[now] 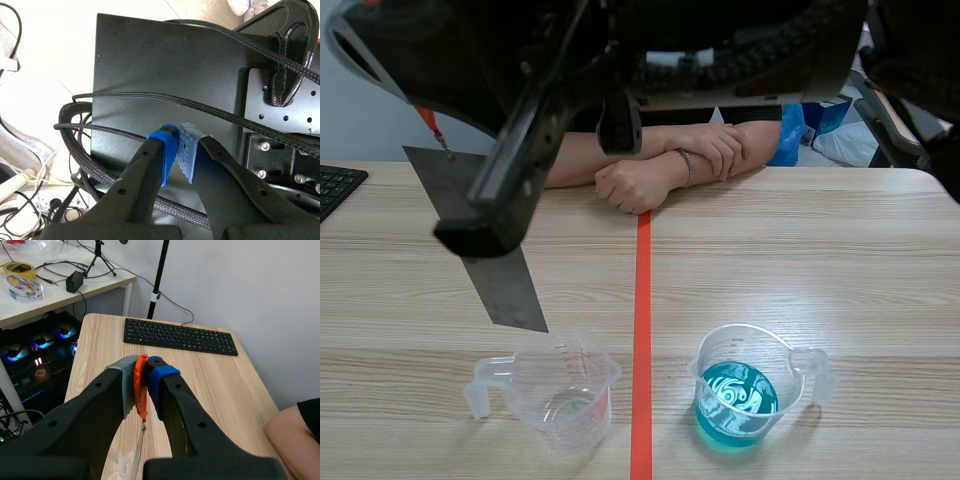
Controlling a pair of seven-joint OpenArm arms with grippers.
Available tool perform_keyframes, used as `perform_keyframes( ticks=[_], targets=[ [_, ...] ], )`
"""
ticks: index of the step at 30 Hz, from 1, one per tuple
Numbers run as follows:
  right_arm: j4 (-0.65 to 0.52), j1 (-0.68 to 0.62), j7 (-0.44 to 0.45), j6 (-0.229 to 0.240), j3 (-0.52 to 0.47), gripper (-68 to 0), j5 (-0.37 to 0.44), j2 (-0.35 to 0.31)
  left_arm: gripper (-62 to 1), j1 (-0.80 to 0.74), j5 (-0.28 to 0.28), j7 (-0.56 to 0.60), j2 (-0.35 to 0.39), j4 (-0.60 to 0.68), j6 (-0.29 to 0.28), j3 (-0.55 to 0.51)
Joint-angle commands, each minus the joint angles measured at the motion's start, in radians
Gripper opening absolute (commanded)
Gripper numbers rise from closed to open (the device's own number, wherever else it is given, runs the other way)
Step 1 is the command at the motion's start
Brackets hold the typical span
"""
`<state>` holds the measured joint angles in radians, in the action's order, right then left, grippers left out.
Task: Do the redox reaction experiment.
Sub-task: 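Put the plate into the left beaker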
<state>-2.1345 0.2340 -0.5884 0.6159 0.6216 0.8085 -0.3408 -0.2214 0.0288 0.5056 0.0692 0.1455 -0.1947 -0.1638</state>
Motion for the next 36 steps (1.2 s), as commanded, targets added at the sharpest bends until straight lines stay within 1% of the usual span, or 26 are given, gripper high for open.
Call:
perform_keyframes(
  ticks=[1, 7, 12, 16, 19, 24, 29, 31, 36],
  targets=[
    [0.005, -0.009, 0.011, -0.006, -0.003, -66.9, 0.006, -0.001, -58.2, -0.008, 0.000, 0.014, 0.003, 0.006, -0.002, -0.003],
    [0.027, -0.024, 0.023, -0.006, -0.003, -66.9, 0.003, -0.003, -58.2, -0.008, 0.000, 0.014, 0.003, 0.006, -0.002, -0.003],
    [0.077, -0.024, 0.040, 0.002, -0.003, -66.9, 0.000, -0.003, -58.2, -0.008, 0.000, 0.014, 0.003, 0.006, -0.002, -0.003],
    [0.114, -0.024, 0.064, 0.006, -0.003, -66.9, -0.020, -0.003, -58.2, -0.008, 0.000, 0.014, 0.003, 0.006, -0.002, -0.003],
    [0.134, -0.024, 0.071, 0.036, -0.003, -66.9, -0.020, -0.003, -58.2, -0.008, 0.000, 0.014, 0.003, 0.006, -0.002, -0.003],
    [0.163, -0.024, 0.083, 0.040, -0.003, -66.9, -0.035, -0.003, -58.2, -0.008, 0.000, 0.014, 0.003, 0.006, -0.002, -0.003],
    [0.201, -0.024, 0.101, 0.066, -0.003, -66.9, -0.046, -0.003, -58.2, -0.008, 0.000, 0.014, 0.003, 0.006, -0.002, -0.003],
    [0.217, -0.024, 0.107, 0.066, 0.000, -66.9, -0.046, -0.003, -58.2, -0.008, 0.000, 0.014, 0.003, 0.006, -0.002, -0.003],
    [0.262, -0.024, 0.136, 0.089, 0.038, -66.9, -0.092, -0.003, -58.2, -0.008, 0.000, 0.014, 0.003, 0.006, -0.002, -0.003]
  ],
)
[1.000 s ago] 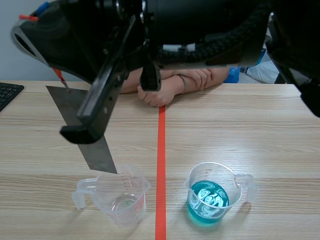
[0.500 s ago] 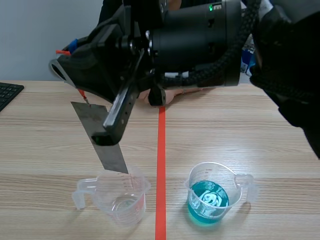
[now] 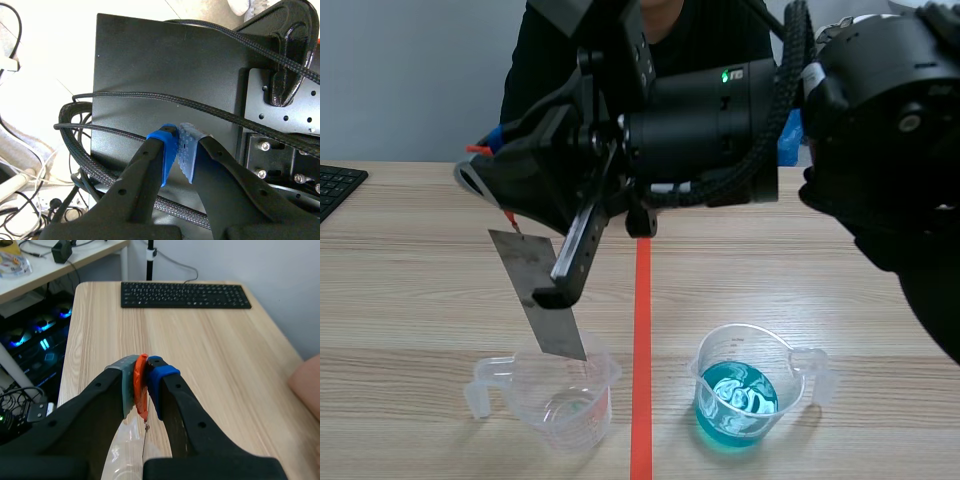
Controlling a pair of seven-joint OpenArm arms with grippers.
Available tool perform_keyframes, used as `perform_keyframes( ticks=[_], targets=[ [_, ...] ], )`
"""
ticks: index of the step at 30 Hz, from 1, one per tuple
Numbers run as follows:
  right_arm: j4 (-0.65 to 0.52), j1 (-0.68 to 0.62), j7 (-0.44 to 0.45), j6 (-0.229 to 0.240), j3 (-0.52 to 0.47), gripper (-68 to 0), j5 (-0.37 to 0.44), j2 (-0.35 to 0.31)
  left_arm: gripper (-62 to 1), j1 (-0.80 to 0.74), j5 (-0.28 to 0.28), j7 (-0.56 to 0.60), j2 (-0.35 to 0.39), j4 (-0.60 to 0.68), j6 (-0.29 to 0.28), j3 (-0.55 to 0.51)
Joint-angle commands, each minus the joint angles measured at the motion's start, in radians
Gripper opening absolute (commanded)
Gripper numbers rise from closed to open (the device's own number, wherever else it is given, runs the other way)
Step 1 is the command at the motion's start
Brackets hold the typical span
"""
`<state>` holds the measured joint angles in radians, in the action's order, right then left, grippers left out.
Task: Do the redox reaction experiment.
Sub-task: 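Put the plate into the left beaker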
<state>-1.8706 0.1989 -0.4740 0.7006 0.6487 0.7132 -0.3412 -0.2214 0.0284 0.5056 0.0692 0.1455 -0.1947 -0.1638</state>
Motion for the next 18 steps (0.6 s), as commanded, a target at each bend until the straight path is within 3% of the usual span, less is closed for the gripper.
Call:
perform_keyframes(
  ticks=[1, 18],
  targets=[
    [0.009, 0.011, 0.031, 0.004, 0.020, -66.9, -0.010, -0.003, -58.2, -0.008, 0.000, 0.014, 0.003, 0.006, -0.002, -0.003],
    [0.166, 0.012, 0.224, 0.006, 0.048, -66.9, -0.214, -0.002, -58.2, -0.008, 0.000, 0.014, 0.003, 0.006, -0.002, -0.003]
  ],
)
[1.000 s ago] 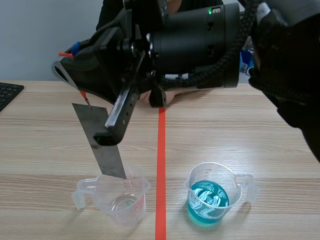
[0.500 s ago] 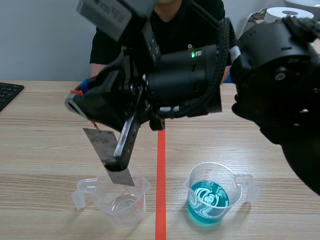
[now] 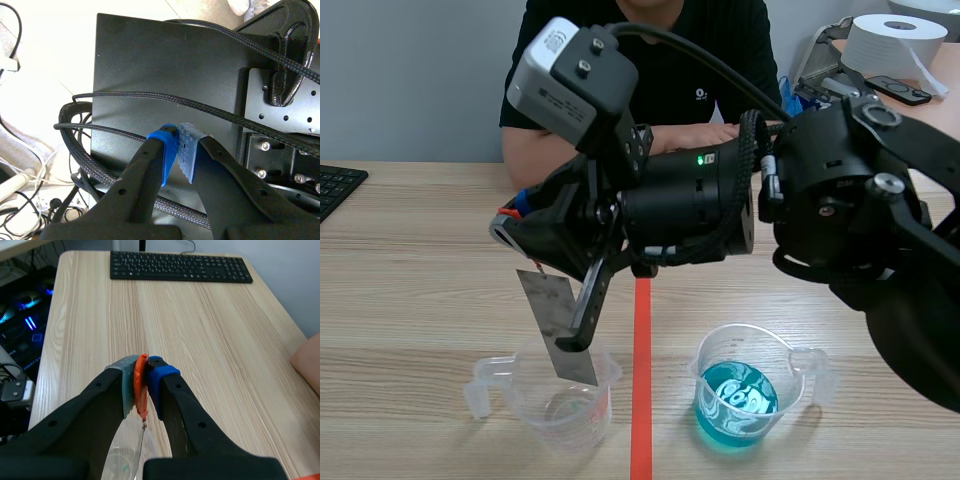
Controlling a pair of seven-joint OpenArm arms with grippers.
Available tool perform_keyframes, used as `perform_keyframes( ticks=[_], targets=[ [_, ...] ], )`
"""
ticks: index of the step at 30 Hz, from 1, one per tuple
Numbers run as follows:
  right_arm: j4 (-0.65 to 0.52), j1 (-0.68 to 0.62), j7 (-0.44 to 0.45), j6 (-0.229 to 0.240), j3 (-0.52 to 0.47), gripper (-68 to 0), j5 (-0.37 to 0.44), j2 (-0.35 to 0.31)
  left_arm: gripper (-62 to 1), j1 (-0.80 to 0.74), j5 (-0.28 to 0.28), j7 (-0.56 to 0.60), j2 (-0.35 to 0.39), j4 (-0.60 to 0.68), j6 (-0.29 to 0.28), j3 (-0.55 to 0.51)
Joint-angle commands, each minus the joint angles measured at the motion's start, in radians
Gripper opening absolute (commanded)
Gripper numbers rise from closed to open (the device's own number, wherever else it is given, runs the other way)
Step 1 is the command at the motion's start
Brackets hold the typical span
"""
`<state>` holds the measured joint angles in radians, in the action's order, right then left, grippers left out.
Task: Do the redox reaction experiment.
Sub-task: 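Put the plate into the left beaker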
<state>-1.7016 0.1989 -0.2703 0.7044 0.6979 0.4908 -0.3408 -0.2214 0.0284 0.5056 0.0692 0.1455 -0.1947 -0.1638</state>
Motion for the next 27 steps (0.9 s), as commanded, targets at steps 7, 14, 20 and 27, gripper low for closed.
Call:
perform_keyframes(
  ticks=[7, 14, 20, 27],
  targets=[
    [0.045, 0.012, 0.069, 0.039, 0.005, -66.9, -0.054, -0.003, -58.2, -0.008, 0.000, 0.014, 0.003, 0.006, -0.002, -0.003],
    [0.054, 0.012, 0.079, 0.041, 0.041, -66.9, -0.106, -0.003, -58.2, -0.008, 0.000, 0.014, 0.003, 0.006, -0.002, -0.003],
    [0.054, 0.012, 0.078, 0.041, 0.043, -66.9, -0.107, -0.003, -58.2, -0.008, 0.000, 0.014, 0.003, 0.006, -0.002, -0.003],
    [0.053, 0.012, 0.079, 0.041, 0.043, -64.4, -0.121, -0.003, -58.2, -0.008, 0.000, 0.014, 0.003, 0.006, -0.002, -0.003]
  ],
)
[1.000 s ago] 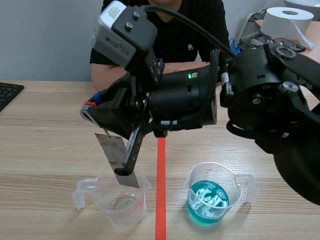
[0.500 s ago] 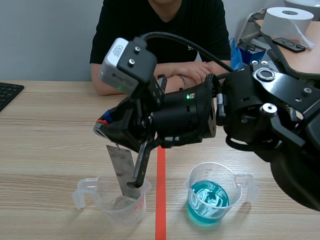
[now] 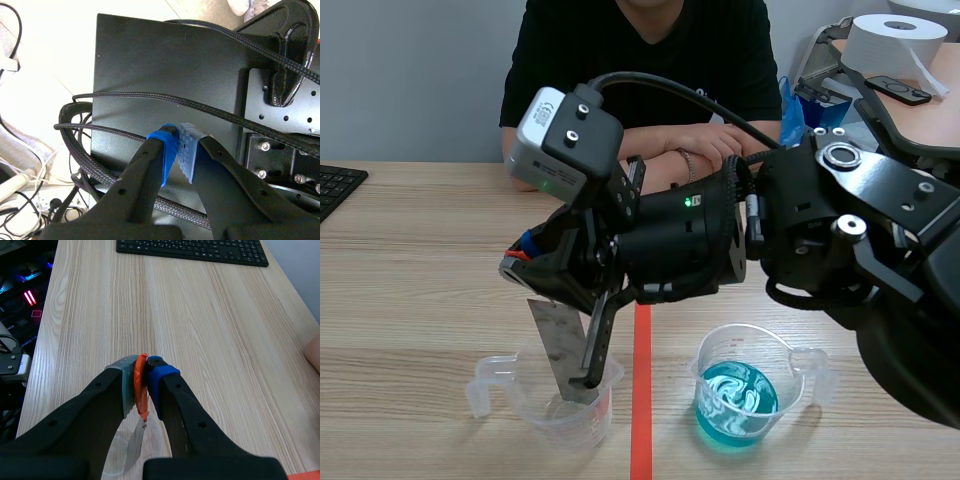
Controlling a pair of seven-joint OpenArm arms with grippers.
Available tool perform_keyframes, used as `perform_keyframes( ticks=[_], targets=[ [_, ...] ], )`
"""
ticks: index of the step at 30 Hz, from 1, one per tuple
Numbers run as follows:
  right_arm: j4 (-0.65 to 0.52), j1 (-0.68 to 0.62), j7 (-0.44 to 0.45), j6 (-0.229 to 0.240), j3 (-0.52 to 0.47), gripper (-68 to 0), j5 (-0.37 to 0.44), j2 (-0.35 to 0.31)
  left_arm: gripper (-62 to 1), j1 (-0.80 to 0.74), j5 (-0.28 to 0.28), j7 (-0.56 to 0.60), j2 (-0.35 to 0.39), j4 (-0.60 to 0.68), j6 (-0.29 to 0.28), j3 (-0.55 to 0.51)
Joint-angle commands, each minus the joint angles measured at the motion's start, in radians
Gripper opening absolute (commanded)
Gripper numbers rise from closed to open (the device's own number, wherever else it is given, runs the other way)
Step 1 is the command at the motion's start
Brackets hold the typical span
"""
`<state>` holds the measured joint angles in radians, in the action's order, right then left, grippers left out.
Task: Do the redox reaction experiment.
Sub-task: 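Put the plate into the left beaker, then return to the home posture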
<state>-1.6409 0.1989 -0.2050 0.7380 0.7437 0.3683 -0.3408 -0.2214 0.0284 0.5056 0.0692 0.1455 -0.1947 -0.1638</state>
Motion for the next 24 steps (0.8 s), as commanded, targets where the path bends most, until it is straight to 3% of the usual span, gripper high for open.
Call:
perform_keyframes(
  ticks=[1, 10, 16, 19, 24],
  targets=[
    [-0.007, 0.011, 0.013, 0.008, -0.003, -60.8, 0.002, -0.002, -58.2, -0.008, 0.000, 0.014, 0.003, 0.006, -0.002, -0.003],
    [-0.008, 0.012, 0.013, 0.008, 0.042, -32.0, 0.002, 0.000, -58.2, -0.008, 0.000, 0.014, 0.003, 0.006, -0.002, -0.003],
    [-0.008, 0.012, 0.030, 0.008, 0.149, -5.8, 0.005, 0.000, -58.2, -0.008, 0.000, 0.014, 0.003, 0.006, -0.002, -0.003],
    [-0.008, 0.012, 0.033, 0.008, 0.203, -1.8, 0.005, 0.000, -58.2, -0.008, 0.000, 0.014, 0.003, 0.006, -0.002, -0.003],
    [-0.014, 0.012, 0.063, 0.008, 0.243, -1.8, 0.019, 0.000, -58.2, -0.008, 0.000, 0.014, 0.003, 0.006, -0.002, -0.003]
  ],
)
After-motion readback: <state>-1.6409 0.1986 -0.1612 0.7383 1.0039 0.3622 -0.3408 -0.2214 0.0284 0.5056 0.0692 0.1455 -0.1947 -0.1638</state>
